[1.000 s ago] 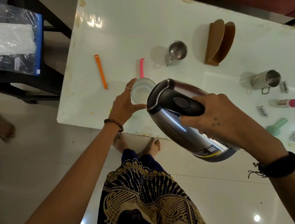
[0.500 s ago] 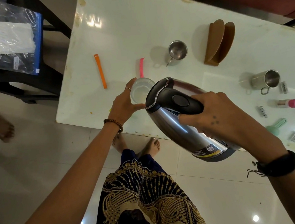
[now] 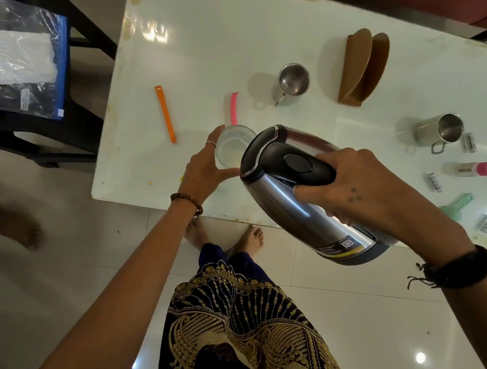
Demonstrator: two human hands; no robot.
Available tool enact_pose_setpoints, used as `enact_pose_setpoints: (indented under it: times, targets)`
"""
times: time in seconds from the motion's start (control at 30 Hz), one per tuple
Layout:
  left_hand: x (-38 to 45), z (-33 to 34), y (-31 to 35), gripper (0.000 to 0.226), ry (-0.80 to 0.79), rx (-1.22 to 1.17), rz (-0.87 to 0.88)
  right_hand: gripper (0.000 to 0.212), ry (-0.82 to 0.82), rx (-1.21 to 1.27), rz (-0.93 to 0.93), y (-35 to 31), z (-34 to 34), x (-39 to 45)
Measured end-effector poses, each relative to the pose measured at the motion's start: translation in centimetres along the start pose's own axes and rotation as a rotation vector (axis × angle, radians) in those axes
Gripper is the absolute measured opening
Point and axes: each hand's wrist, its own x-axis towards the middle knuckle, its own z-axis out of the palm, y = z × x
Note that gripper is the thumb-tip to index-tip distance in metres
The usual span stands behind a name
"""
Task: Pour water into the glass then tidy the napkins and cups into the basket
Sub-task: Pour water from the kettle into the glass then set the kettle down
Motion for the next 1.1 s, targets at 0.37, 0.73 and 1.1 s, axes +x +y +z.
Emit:
enact_pose_setpoints:
  times: [0.37,0.73,1.1]
  targets:
    - [0.1,-0.1,-0.1,0.089,-0.005,0.007,0.017,0.024,0.004,0.027,-0.025,0.1,-0.1,0.0]
    - [0.1,-0.1,0.1,0.088,0.001,0.016,0.043,0.016,0.162,0.072,-0.112,0.7,-0.1,-2.2]
    - [-2.6,-8.4,3.2,0.018,0.384,0.048,0.139,0.009,0.298,0.333,-0.307,-5.7,-1.2,-4.5]
